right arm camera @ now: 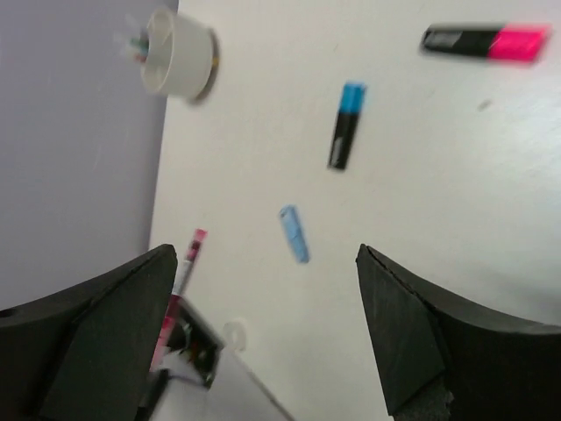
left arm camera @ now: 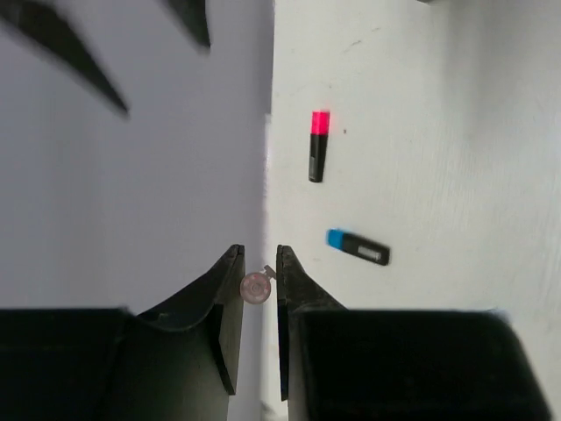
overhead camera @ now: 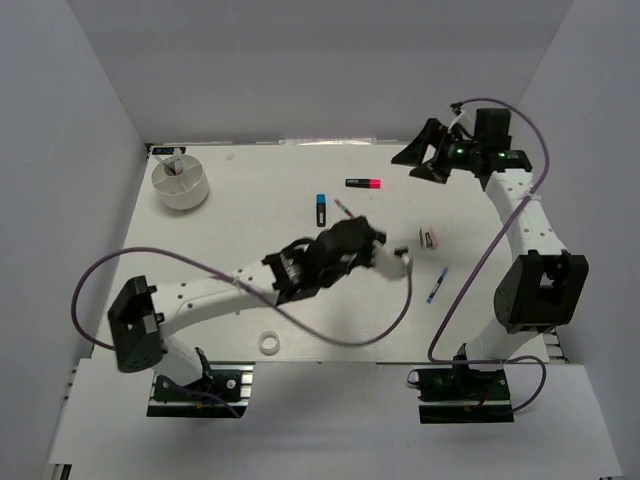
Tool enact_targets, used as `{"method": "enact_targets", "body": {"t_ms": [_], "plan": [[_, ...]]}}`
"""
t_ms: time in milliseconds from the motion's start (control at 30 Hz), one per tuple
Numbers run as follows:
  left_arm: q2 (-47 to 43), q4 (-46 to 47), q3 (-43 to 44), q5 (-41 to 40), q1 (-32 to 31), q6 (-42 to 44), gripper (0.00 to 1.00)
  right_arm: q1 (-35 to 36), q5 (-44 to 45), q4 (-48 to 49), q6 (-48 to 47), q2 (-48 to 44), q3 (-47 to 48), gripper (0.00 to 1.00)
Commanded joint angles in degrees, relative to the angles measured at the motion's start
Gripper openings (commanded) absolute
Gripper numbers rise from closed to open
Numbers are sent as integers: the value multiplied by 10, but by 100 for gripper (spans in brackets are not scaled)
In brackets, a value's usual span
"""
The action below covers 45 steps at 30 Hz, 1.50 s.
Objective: Sort the stationery into containers
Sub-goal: Pick up the pen from the center of the board, then place the pen in the storage box.
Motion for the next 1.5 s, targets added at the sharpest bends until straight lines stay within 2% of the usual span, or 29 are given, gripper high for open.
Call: {"method": "enact_targets", "body": {"t_ms": [0,67,100,167,200,233,267,300,333,433,500,533,600,633,733,867,1000,1167,1300,1467], "plan": [[49,-155,197,-70,59,-276,0,-39,20,-6,-103,-5,52,89],[93,-197,263,-45,121,-336,0,-67,1,-5,-118,-6,63,88],[110,-237,334,-37,146,-390,0,-74,-22,-5,-115,-6,64,84],[177,-286,421,-1,204,-444,0,-97,-35,-2,-106,-14,46,74],[201,-333,514,14,268,-495,0,-103,-41,1,-94,-21,37,69],[247,-354,561,35,302,-522,0,-118,-44,0,-89,-24,28,64],[266,-373,603,53,336,-545,0,-123,-52,0,-86,-27,20,64],[283,-398,642,84,398,-587,0,-134,-78,-2,-82,-27,8,65],[295,-401,682,101,427,-605,0,-140,-92,-2,-74,-27,2,73],[295,-385,684,144,512,-640,0,-157,-121,4,-79,-32,-13,82],[287,-384,681,190,553,-678,0,-161,-117,-3,-104,-38,-10,84],[279,-377,672,209,597,-691,0,-161,-111,-19,-132,-40,-9,86],[226,-305,584,279,642,-712,0,-162,-101,-27,-150,-50,-13,86],[198,-230,496,292,672,-709,0,-161,-102,-34,-164,-53,-14,86],[141,-173,431,313,695,-696,0,-160,-111,-46,-180,-58,-24,87],[187,-237,486,296,726,-717,0,-159,-129,-48,-183,-59,-42,86],[183,-199,455,271,756,-722,0,-160,-133,-56,-188,-53,-32,85],[209,-224,479,246,775,-705,0,-160,-148,-50,-183,-45,-43,85],[195,-167,431,236,787,-688,0,-158,-147,-38,-173,-46,-54,86],[237,-181,455,239,798,-675,0,-157,-144,-42,-175,-45,-51,86]]}}
